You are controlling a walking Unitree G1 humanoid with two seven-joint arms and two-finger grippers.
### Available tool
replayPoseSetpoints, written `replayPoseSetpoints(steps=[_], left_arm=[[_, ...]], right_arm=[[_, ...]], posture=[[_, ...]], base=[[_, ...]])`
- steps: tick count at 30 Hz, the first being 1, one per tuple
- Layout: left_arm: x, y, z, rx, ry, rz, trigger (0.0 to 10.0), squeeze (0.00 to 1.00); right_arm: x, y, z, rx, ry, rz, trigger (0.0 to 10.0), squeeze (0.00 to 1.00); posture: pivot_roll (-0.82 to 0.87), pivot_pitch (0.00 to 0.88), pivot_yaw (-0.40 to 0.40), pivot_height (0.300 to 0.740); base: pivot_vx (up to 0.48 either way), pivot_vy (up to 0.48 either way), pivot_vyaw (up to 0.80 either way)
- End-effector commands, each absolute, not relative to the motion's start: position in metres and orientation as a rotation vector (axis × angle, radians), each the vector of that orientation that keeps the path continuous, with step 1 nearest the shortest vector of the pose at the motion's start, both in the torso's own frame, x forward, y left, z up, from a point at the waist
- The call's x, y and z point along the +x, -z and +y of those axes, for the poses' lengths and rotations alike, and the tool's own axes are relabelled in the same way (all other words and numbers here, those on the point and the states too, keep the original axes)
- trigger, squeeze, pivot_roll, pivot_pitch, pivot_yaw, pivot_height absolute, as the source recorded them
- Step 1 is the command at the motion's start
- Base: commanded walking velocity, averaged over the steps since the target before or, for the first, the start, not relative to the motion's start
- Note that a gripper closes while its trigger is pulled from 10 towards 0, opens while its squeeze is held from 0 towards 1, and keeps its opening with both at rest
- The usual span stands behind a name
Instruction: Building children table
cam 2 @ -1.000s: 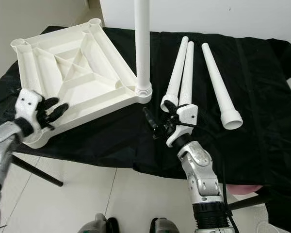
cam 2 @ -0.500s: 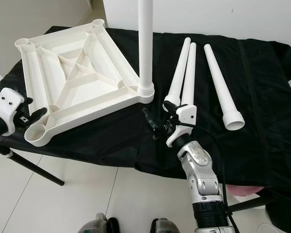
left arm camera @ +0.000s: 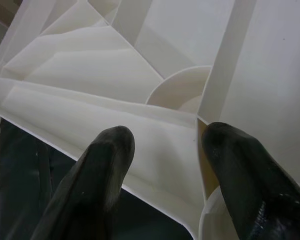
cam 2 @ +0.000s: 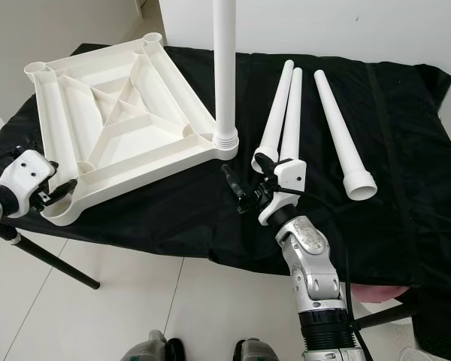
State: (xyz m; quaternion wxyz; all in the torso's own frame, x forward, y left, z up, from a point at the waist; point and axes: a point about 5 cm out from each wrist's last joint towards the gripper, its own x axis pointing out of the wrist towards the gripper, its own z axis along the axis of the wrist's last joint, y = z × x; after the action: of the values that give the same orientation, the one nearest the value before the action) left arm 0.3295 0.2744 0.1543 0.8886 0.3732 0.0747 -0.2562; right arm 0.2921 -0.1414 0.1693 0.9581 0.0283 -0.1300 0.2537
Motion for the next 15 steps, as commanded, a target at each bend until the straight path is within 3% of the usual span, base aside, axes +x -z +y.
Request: replayPoseSetpoints(steps=[1, 15], left_arm=[[0.323, -0.130, 0.263, 0.810, 0.626, 0.238, 10.0, 0.00], [0.313, -0.100, 0.211, 0.740, 0.861, 0.229, 10.0, 0.00]], right_arm=[[0.292, -0.168, -0.142, 0.055, -0.514, -0.261, 10.0, 0.00], [0.294, -0.168, -0.142, 0.052, -0.509, -0.266, 10.0, 0.00]], posture=[[-0.06, 0.107, 0.074, 0.740], [-0.07, 0.107, 0.084, 0.740]], base=[[0.000, 0.000, 0.00], [0.000, 0.000, 0.00]])
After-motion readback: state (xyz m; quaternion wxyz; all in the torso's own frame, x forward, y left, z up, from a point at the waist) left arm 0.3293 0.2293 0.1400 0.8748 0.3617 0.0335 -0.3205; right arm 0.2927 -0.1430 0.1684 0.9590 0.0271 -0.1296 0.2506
